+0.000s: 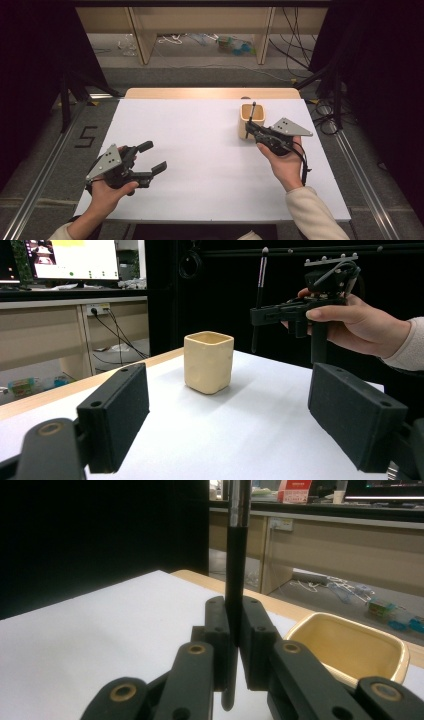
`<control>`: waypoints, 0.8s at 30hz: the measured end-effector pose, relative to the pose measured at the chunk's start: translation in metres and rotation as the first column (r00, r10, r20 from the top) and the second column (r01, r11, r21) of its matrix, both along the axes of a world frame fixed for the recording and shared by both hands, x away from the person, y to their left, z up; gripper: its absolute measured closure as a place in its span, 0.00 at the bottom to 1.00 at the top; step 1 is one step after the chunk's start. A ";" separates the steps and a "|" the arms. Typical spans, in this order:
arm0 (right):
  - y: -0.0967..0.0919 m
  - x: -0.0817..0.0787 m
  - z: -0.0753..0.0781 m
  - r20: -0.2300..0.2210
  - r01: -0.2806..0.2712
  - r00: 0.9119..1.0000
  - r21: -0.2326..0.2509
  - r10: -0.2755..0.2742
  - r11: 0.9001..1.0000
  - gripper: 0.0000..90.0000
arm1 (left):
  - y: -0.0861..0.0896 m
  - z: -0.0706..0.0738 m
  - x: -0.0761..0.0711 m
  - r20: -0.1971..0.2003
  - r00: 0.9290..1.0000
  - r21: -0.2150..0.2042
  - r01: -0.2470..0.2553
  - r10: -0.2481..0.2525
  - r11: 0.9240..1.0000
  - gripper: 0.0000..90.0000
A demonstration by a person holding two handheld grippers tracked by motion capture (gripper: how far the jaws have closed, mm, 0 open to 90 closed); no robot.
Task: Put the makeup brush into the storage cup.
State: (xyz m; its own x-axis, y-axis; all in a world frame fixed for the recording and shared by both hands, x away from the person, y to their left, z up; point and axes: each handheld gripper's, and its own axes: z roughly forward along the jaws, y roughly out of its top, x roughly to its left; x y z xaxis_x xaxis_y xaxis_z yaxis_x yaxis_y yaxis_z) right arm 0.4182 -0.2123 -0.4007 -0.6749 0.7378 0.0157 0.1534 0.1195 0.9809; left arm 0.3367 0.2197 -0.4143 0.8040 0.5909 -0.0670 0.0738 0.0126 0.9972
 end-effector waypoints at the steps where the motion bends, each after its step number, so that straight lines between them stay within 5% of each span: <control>1: 0.000 0.002 0.000 0.029 -0.003 1.000 0.000 0.003 1.000 0.93 | 0.000 0.000 0.000 0.001 1.000 0.001 0.001 -0.001 1.000 0.18; 11: -0.002 0.003 0.000 0.000 0.014 1.000 0.000 -0.014 1.000 0.93 | 0.000 0.000 0.000 0.001 1.000 0.001 0.003 -0.003 1.000 0.18; 13: -0.003 0.006 -0.001 0.030 0.018 0.999 -0.002 -0.018 1.000 0.93 | 0.000 0.000 0.000 0.001 1.000 0.001 0.004 -0.004 1.000 0.18; 16: -0.002 0.005 -0.001 0.004 0.019 1.000 0.012 -0.019 1.000 0.93 | 0.000 0.000 0.000 0.002 1.000 0.001 0.004 -0.004 1.000 0.18; 24: -0.005 0.009 0.000 0.031 0.031 0.999 0.001 -0.031 1.000 0.93 | 0.000 0.000 0.000 0.002 1.000 0.001 0.004 -0.004 1.000 0.18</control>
State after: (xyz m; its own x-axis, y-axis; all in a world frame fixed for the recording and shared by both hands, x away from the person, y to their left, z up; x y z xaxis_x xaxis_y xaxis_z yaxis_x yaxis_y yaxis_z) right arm 0.4275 -0.2176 -0.4007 -0.6516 0.7585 -0.0046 0.1265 0.1146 0.9853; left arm 0.3370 0.2196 -0.4142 0.8062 0.5881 -0.0645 0.0718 0.0109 0.9974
